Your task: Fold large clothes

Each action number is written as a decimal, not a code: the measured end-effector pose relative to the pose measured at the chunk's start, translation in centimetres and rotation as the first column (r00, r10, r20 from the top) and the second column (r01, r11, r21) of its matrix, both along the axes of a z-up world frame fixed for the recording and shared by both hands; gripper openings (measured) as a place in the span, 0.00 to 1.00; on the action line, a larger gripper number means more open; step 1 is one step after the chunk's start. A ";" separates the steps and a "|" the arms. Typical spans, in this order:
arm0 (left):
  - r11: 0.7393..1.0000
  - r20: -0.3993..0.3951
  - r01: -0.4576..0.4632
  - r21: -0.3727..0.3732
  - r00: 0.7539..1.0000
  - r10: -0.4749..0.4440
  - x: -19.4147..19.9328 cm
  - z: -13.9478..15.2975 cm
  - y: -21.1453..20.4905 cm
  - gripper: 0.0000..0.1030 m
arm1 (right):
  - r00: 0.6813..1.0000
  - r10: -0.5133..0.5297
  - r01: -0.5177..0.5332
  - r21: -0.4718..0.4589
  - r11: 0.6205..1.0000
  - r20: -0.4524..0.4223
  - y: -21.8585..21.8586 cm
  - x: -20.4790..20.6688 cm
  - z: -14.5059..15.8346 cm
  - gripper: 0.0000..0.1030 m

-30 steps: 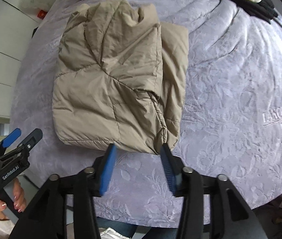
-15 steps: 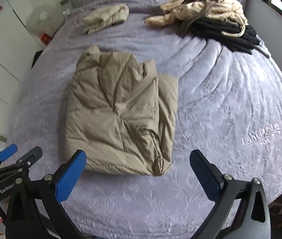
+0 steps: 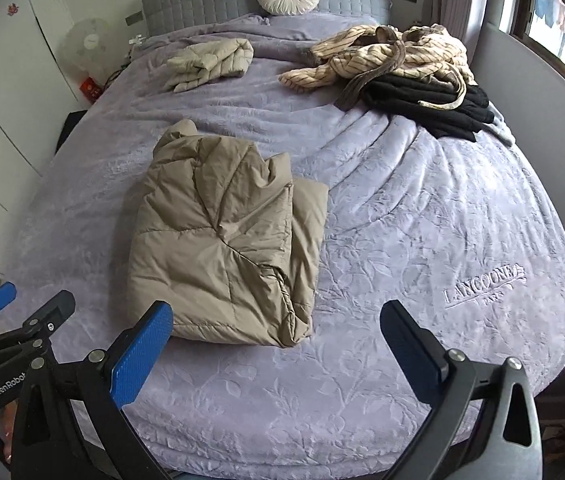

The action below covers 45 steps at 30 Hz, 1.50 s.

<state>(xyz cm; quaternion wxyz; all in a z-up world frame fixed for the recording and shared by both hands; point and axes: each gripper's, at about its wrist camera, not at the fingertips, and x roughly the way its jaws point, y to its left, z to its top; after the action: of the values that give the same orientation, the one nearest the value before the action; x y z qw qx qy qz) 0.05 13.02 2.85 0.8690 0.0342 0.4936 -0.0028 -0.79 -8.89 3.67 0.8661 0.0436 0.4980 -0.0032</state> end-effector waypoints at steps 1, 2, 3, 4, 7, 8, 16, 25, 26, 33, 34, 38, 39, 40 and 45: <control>1.000 0.005 -0.003 0.000 1.000 0.003 -0.2 0.2 -0.1 0.99 | 1.000 -0.003 0.003 -0.001 1.000 0.003 -0.1 -0.1 0.1 1.00; 1.000 0.009 -0.006 -0.001 1.000 0.006 -0.4 0.4 -0.2 0.99 | 1.000 -0.005 0.005 -0.002 1.000 0.005 -0.2 -0.3 0.2 1.00; 1.000 0.011 -0.009 -0.003 1.000 0.009 -0.6 0.5 -0.2 0.99 | 1.000 -0.006 0.006 -0.001 1.000 0.009 -0.4 -0.4 0.3 1.00; 1.000 0.015 -0.014 -0.003 1.000 0.014 -0.7 0.7 -0.2 0.99 | 1.000 -0.008 0.008 -0.001 1.000 0.013 -0.4 -0.6 0.3 1.00; 1.000 0.022 -0.023 -0.003 1.000 0.023 -1.1 1.0 -0.2 0.99 | 1.000 -0.011 0.011 0.000 1.000 0.025 -0.6 -0.9 0.6 1.00; 1.000 0.023 -0.024 -0.003 0.999 0.024 -1.1 1.0 -0.2 0.99 | 1.000 -0.011 0.011 0.001 1.000 0.028 -0.6 -0.9 0.7 1.00; 1.000 0.026 -0.025 -0.001 0.999 0.025 -1.8 1.3 0.1 0.99 | 0.999 -0.006 0.006 0.002 1.000 0.032 -0.4 -1.1 0.8 1.00; 1.000 0.031 -0.031 -0.005 0.999 0.031 -2.1 1.4 0.5 0.99 | 0.999 -0.007 0.007 0.002 1.000 0.032 -0.1 -1.2 0.8 1.00; 0.999 0.031 -0.032 -0.005 0.999 0.032 -2.1 1.4 0.4 0.99 | 0.999 -0.008 0.008 0.000 1.000 0.032 -0.1 -1.2 0.9 1.00; 1.000 0.021 -0.028 -0.002 0.999 0.028 -2.0 1.4 0.6 0.99 | 1.000 -0.005 0.005 -0.003 1.000 0.029 0.2 -1.2 0.9 1.00; 1.000 0.022 -0.026 0.000 0.999 0.026 -2.0 1.4 0.6 0.99 | 1.000 -0.007 0.007 -0.005 1.000 0.030 0.2 -1.2 0.9 1.00; 1.000 0.022 -0.026 0.000 0.999 0.026 -1.9 1.5 0.5 0.99 | 1.000 -0.003 0.003 -0.009 1.000 0.031 0.4 -1.1 1.1 1.00; 1.000 0.022 -0.027 0.000 0.999 0.027 -1.9 1.5 0.5 0.99 | 1.000 -0.003 0.003 -0.009 1.000 0.031 0.4 -1.1 1.1 1.00; 1.000 0.024 -0.028 0.001 0.999 0.028 -1.9 1.5 0.5 0.99 | 1.000 -0.005 0.005 -0.009 1.000 0.031 0.4 -1.1 1.1 1.00; 1.000 0.024 -0.029 0.002 0.999 0.029 -1.7 1.5 0.5 0.99 | 0.999 -0.004 0.004 -0.011 1.000 0.033 0.5 -1.1 1.1 1.00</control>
<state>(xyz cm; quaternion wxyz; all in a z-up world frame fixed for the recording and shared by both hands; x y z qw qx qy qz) -1.61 13.51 4.33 0.8747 0.0282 0.4838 0.0109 -1.87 -8.39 4.80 0.8743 0.0399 0.4837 -0.0069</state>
